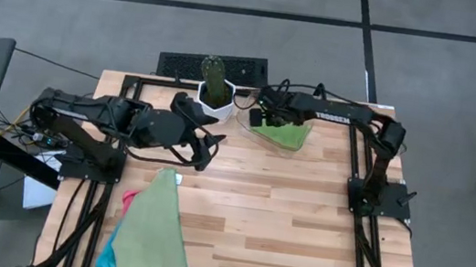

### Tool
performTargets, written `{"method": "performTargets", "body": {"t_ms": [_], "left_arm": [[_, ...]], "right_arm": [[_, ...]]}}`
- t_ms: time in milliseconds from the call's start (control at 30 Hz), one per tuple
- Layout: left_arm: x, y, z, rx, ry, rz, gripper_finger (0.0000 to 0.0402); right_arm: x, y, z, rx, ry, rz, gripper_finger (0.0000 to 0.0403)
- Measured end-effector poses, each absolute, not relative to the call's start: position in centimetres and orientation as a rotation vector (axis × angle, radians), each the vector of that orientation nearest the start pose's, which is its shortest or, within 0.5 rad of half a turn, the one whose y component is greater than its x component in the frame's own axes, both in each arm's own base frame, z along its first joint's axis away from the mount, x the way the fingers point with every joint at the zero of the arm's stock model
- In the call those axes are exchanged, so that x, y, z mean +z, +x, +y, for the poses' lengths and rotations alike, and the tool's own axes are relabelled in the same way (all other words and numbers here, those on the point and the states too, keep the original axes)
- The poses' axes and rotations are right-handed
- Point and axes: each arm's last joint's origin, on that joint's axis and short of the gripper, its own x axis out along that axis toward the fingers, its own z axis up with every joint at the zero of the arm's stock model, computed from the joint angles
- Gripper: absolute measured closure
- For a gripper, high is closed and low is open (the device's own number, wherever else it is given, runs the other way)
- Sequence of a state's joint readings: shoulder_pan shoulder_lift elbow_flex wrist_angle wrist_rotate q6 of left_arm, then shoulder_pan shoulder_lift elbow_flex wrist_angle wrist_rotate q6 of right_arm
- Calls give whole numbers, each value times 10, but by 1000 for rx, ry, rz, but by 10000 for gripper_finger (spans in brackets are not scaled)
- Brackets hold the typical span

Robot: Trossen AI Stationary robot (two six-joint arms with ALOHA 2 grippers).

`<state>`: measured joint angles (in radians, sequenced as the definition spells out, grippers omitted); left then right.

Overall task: Fold microfiber towels
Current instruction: Put the folded green towel into the transparent bin

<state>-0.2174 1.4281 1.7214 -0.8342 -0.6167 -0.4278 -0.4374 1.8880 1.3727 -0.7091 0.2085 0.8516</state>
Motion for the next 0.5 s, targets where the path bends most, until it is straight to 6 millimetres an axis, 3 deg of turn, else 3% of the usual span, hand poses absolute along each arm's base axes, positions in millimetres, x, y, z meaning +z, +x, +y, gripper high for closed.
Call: {"method": "performTargets", "body": {"t_ms": [500], "left_arm": [[438,270,-48,471,-140,498,187]], "right_arm": [[150,344,-168,-1184,949,1031,382]]}}
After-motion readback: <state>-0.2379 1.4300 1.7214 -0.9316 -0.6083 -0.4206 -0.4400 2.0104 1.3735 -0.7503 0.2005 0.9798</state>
